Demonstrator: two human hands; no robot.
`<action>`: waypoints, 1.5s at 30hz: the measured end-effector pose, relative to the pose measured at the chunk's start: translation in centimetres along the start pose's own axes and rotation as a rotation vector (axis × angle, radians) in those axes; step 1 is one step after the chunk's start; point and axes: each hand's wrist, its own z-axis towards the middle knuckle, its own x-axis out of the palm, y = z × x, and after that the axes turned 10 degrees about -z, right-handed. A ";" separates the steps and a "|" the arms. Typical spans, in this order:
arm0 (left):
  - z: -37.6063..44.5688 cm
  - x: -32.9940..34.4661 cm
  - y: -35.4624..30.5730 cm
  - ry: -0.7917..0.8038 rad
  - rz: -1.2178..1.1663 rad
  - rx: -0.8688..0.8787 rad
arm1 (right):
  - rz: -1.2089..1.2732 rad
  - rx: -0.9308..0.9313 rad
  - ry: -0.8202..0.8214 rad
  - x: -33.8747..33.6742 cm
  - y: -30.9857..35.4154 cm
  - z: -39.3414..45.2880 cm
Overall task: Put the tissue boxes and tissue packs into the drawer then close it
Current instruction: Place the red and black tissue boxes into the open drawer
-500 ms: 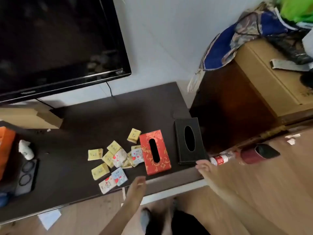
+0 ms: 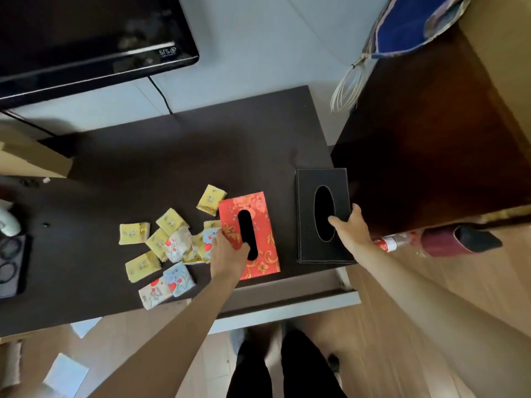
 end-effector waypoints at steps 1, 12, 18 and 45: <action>0.1 -0.1 -0.1 -0.015 0.023 0.005 | 0.010 -0.007 -0.016 0.1 0.1 -0.1; 0.3 -1.0 -1.7 -0.126 0.035 -0.031 | 0.055 0.001 -0.198 0.2 0.8 -0.7; -2.6 -1.6 -1.1 -0.158 -0.157 0.048 | 0.158 -0.048 -0.281 -0.2 -0.6 -3.9; -9.5 2.2 11.5 -0.231 -0.427 0.049 | 0.320 -0.187 -0.409 5.7 -9.3 -10.7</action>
